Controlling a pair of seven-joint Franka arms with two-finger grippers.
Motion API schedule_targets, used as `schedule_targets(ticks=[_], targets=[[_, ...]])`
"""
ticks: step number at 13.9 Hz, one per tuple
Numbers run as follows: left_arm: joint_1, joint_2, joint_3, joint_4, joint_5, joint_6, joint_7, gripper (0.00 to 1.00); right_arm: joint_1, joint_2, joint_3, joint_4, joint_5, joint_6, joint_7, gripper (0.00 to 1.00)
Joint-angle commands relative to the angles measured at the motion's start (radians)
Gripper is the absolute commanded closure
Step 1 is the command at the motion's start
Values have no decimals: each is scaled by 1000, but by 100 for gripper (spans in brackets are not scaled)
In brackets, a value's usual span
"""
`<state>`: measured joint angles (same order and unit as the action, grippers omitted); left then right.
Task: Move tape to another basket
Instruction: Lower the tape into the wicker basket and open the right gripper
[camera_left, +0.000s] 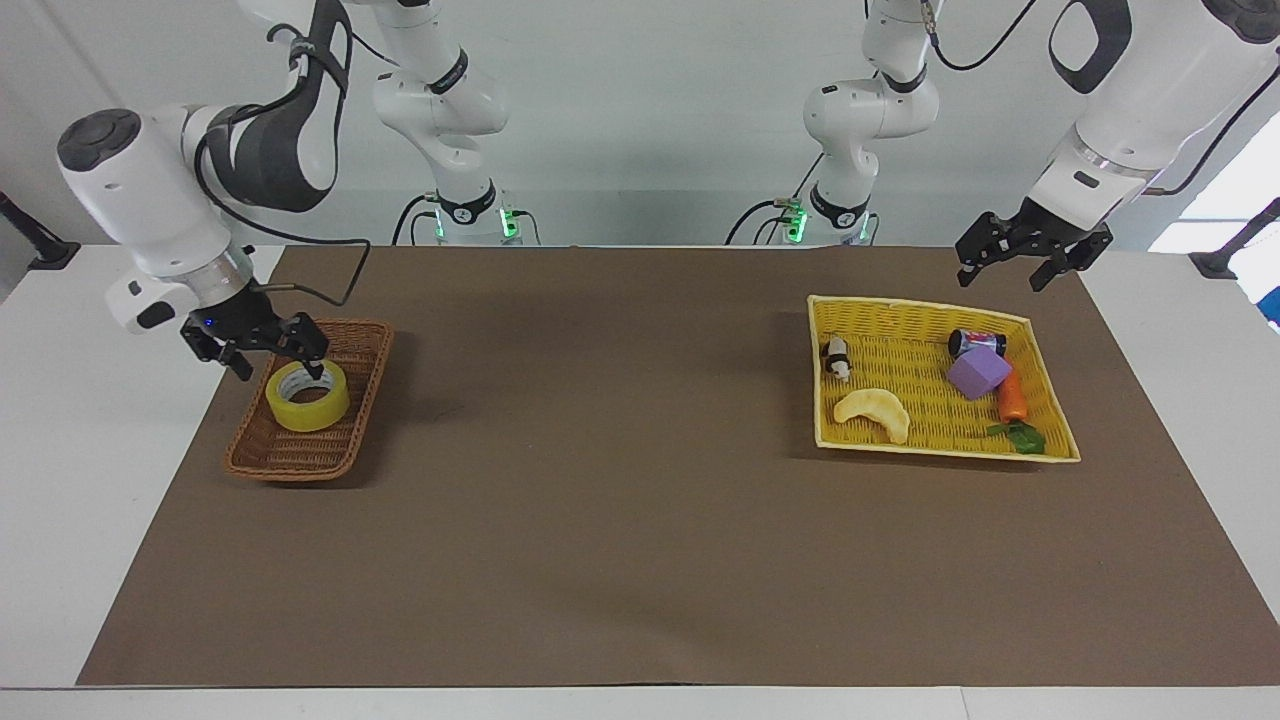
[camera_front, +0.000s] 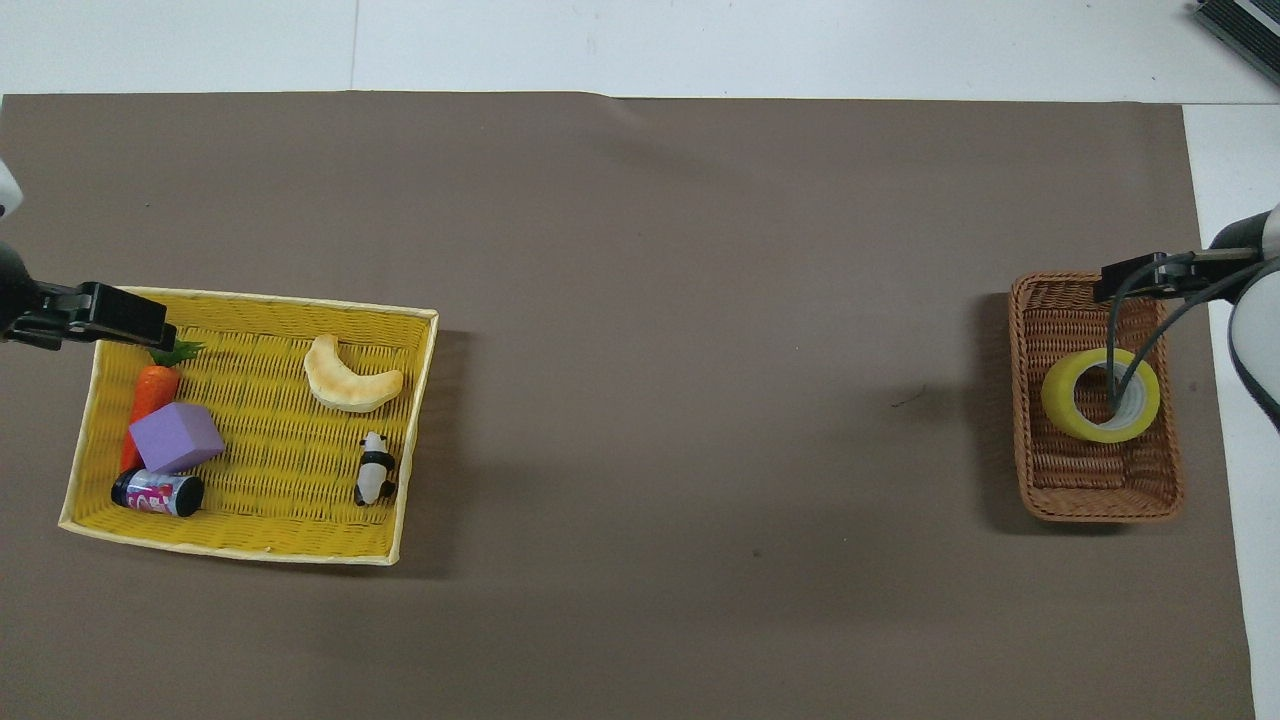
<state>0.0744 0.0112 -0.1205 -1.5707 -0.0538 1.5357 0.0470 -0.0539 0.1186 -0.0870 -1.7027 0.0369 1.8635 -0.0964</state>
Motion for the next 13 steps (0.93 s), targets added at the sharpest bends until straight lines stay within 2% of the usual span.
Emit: schedule_targets(ticks=[1,4,7,8,13], targets=[[13,1,-10,20,8,-41,14,0,74,-63,4,-9,-34,-94,147,0],[18,0,-10,17,15,-39,11,0,106,-120,7,0,-31,-186,167,0],[28,0,-10,17,17,-35,10,0,106,-129,12,145,-31,-378,169,0],[28,0,-10,17,17,-35,8,0,106,-132,12,170,-29,-407,169,0],[28,-2,-10,17,17,-35,8,0,91,-163,21,166,-12,-414,167,0]])
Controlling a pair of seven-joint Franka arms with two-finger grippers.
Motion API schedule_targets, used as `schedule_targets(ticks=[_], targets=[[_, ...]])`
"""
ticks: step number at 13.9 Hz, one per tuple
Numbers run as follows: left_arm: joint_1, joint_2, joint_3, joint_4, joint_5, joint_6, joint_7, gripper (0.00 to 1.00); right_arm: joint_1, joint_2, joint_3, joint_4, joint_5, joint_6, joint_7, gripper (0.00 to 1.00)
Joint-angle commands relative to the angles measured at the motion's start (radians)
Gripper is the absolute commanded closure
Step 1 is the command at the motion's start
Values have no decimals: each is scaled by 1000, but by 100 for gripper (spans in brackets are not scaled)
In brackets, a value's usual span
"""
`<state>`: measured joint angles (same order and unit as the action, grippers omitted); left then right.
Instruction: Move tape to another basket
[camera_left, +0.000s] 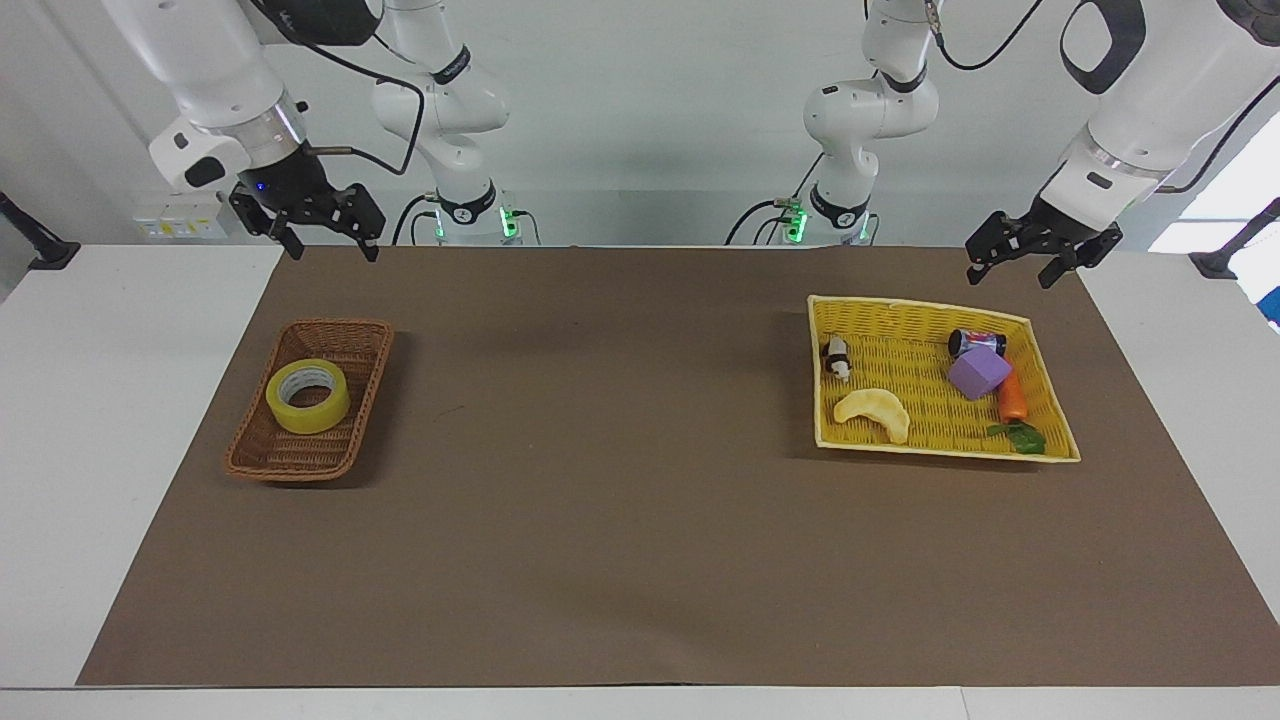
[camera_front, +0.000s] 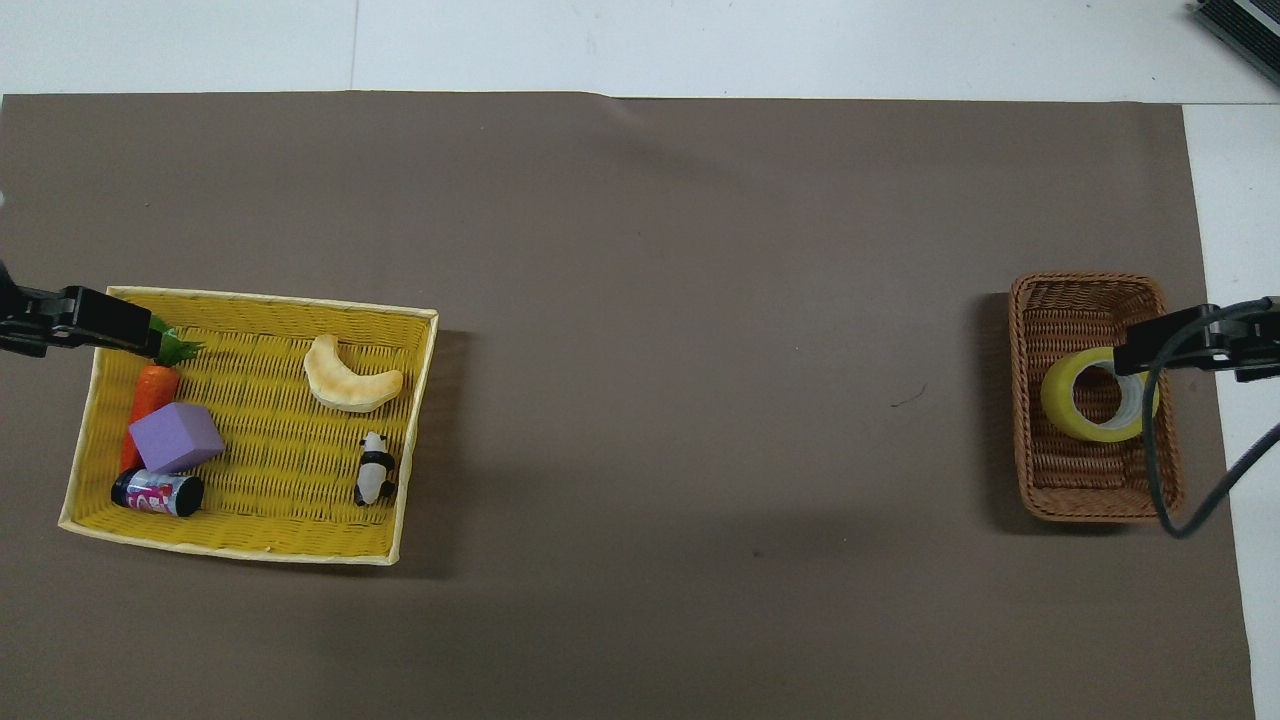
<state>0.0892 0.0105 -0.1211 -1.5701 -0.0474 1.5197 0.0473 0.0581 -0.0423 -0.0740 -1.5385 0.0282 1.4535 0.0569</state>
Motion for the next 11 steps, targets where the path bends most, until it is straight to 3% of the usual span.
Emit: schedule_targets(ticks=[1,11], targets=[[14,-1,-9,16,9,-19,8,0,-21,-4,8,-2,-4,2,14,0],[14,-1,-9,16,11,-19,9,0,-23,2,5,-3,-2,67,15,0]])
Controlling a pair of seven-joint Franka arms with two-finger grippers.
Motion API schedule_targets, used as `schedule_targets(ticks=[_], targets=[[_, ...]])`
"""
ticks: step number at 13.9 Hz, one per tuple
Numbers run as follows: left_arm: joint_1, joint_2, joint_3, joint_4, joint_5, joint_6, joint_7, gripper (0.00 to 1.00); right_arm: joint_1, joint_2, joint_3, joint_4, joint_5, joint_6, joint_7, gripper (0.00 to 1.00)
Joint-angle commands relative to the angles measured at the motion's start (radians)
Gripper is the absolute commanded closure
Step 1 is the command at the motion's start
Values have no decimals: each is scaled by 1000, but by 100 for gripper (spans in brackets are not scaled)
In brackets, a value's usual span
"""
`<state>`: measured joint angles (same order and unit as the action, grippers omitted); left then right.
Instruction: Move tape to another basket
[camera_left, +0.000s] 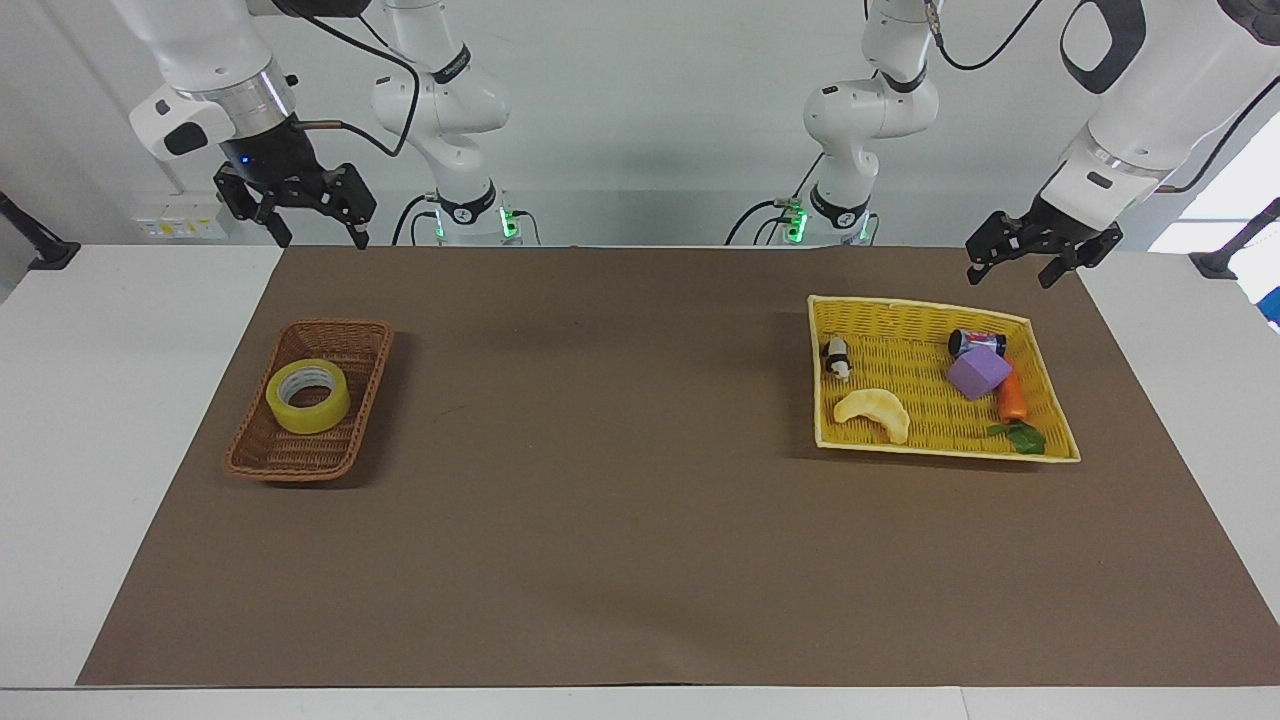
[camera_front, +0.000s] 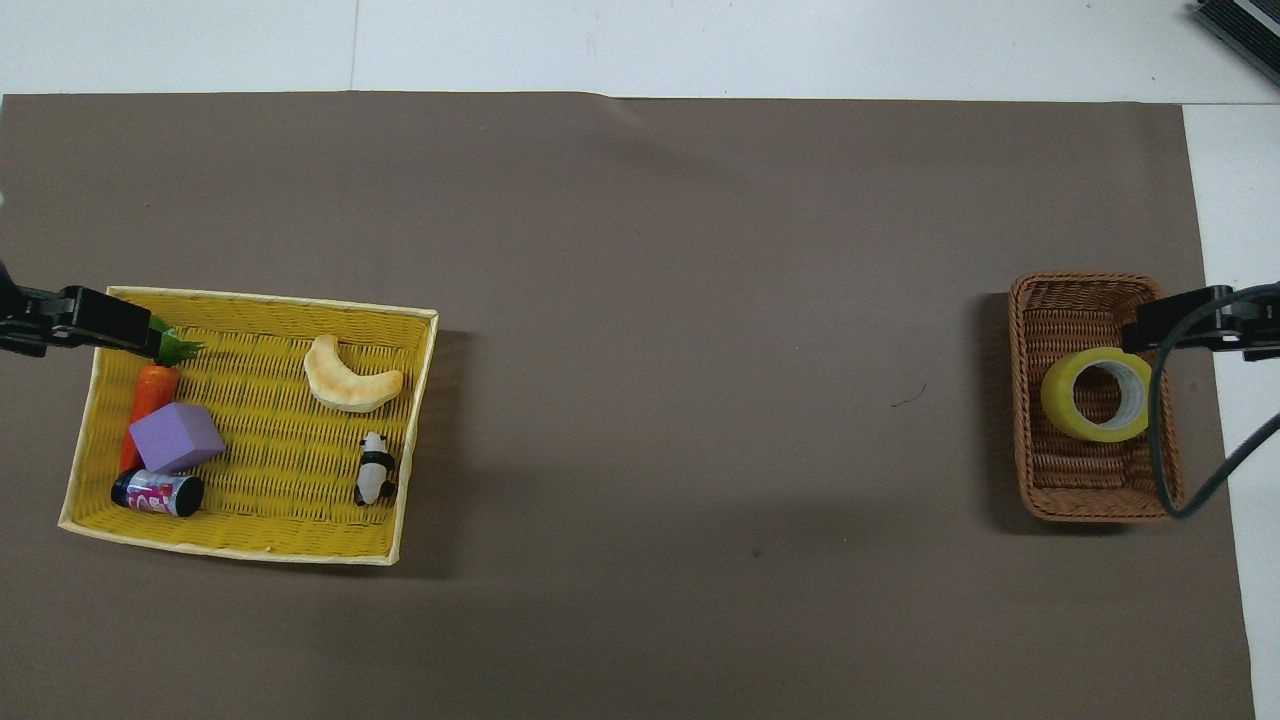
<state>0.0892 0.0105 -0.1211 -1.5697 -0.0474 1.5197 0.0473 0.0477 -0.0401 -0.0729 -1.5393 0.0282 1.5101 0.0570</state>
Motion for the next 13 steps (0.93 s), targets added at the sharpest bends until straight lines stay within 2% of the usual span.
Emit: schedule_targets(ticks=[1,5,6,8,13], targets=[[14,-1,-9,16,11,-19,8,0,-17,0,1,-2,-1,6,17,0],[14,-1,-9,17,11,-21,14,0,-35,-3,1,-5,-4,-2,18,0],[12,-12,-9,25,3,-12,10,0,-35,-3,1,-5,-7,5,15,0],[12,-85,-12,20,1,-30,8,0,-22,-1,4,5,-60,1,6,0],[15,-96,-6,20,4,-61,8,0,-22,-9,16,8,-56,-4,7,0]])
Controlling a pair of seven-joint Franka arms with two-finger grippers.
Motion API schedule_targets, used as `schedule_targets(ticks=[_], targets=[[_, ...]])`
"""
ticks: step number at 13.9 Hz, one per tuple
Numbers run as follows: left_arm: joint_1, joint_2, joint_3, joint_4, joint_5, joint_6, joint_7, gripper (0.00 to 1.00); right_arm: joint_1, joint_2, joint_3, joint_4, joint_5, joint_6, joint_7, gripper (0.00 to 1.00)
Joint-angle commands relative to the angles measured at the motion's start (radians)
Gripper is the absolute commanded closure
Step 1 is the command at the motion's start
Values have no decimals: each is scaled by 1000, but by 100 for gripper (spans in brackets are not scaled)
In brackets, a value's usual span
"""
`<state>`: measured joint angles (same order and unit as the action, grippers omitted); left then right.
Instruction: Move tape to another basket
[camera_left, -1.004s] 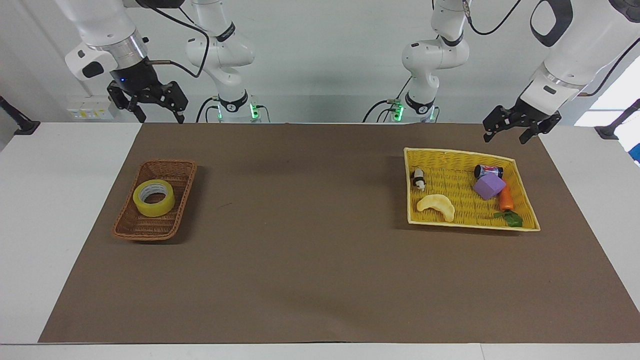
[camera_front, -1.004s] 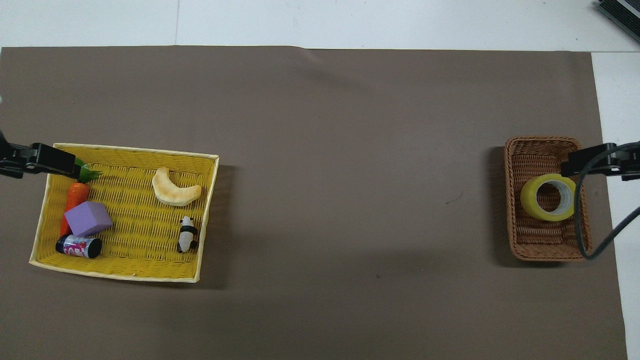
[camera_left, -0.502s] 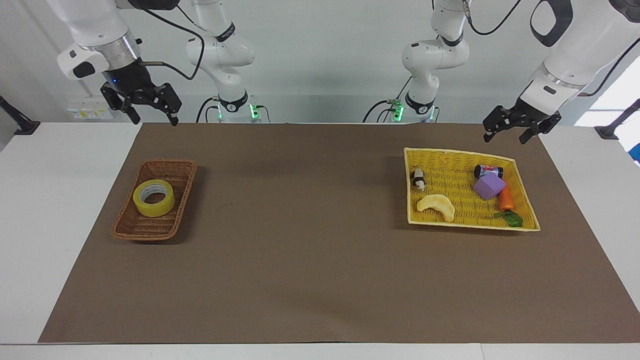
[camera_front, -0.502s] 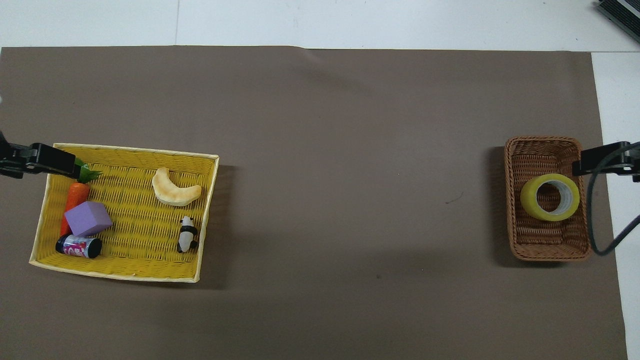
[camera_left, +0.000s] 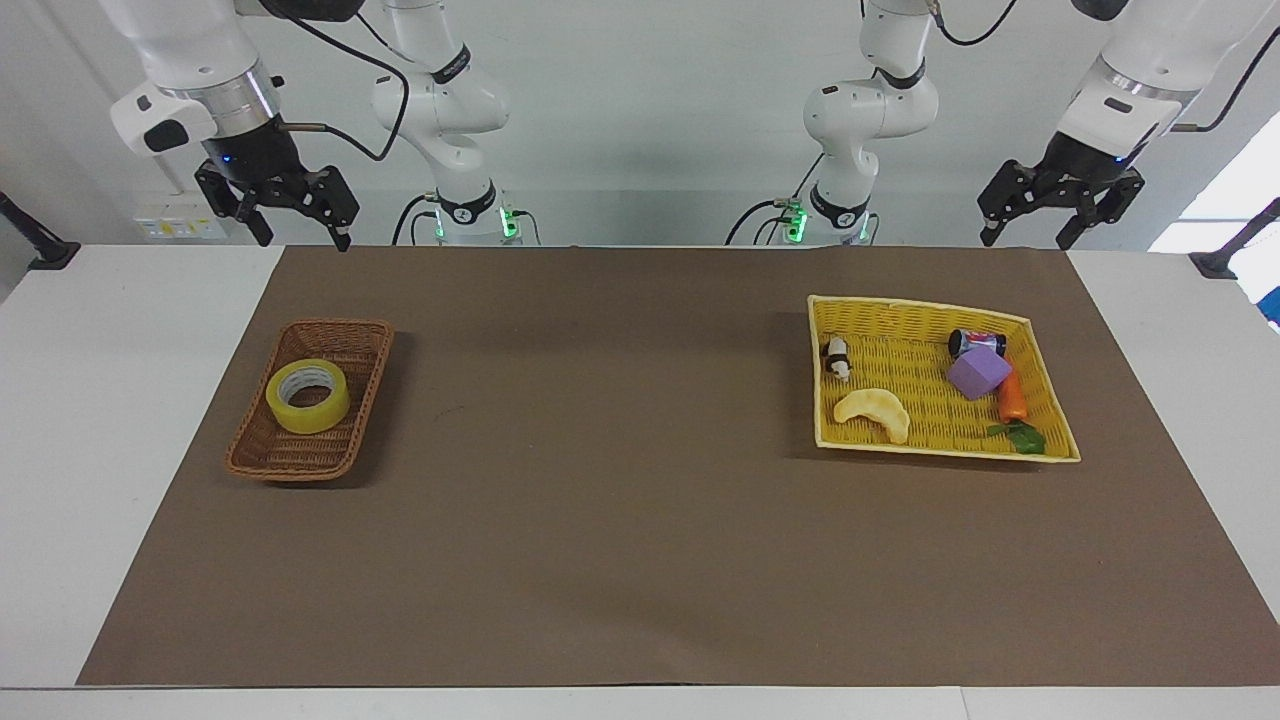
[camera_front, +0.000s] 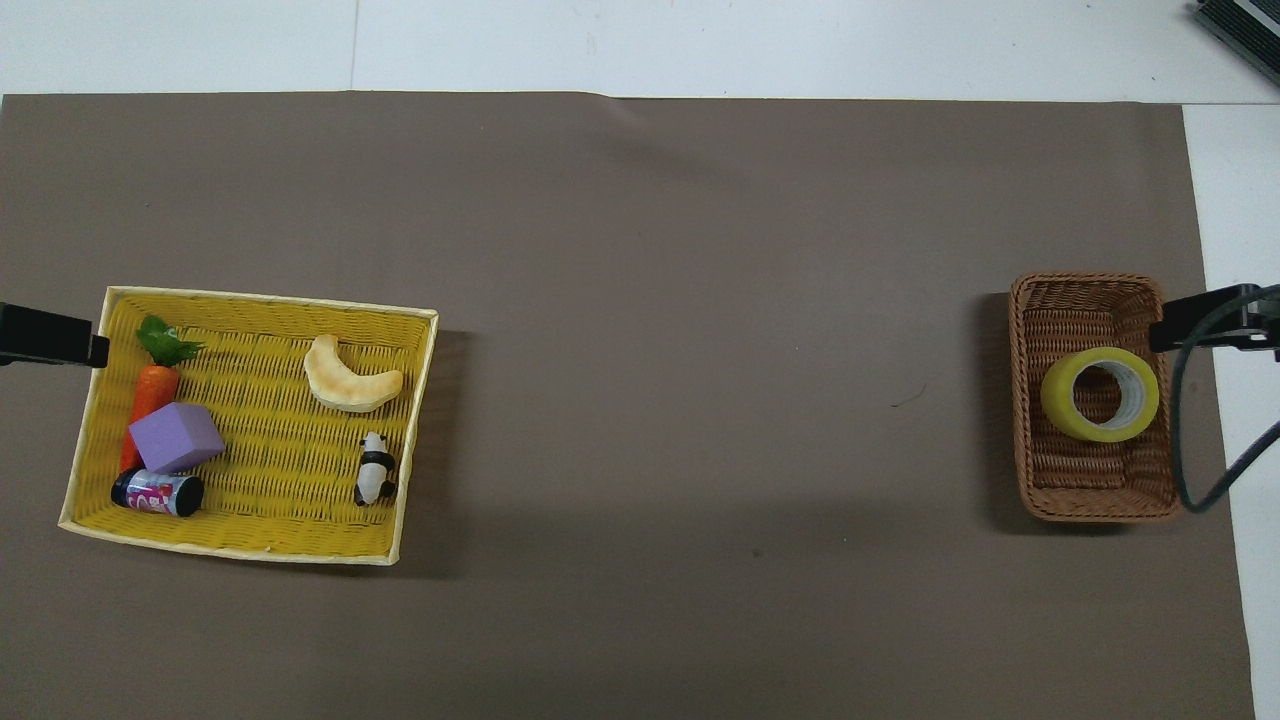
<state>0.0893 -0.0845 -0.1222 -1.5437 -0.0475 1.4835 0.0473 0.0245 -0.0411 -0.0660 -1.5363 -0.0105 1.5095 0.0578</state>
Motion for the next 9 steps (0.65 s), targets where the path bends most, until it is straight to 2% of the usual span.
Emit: schedule_targets(ticks=[1,7,9], targets=[[15,-1,-5,-6,5,-32,8,0,2,-9,9,4,-8,-5,7,0],[14,-4,7,-6,12,-78,9,0,9,-6,9,2,0,66,13,0],[14,-4,7,-6,12,-81,9,0,-3,-8,2,1,50,43,10,0]])
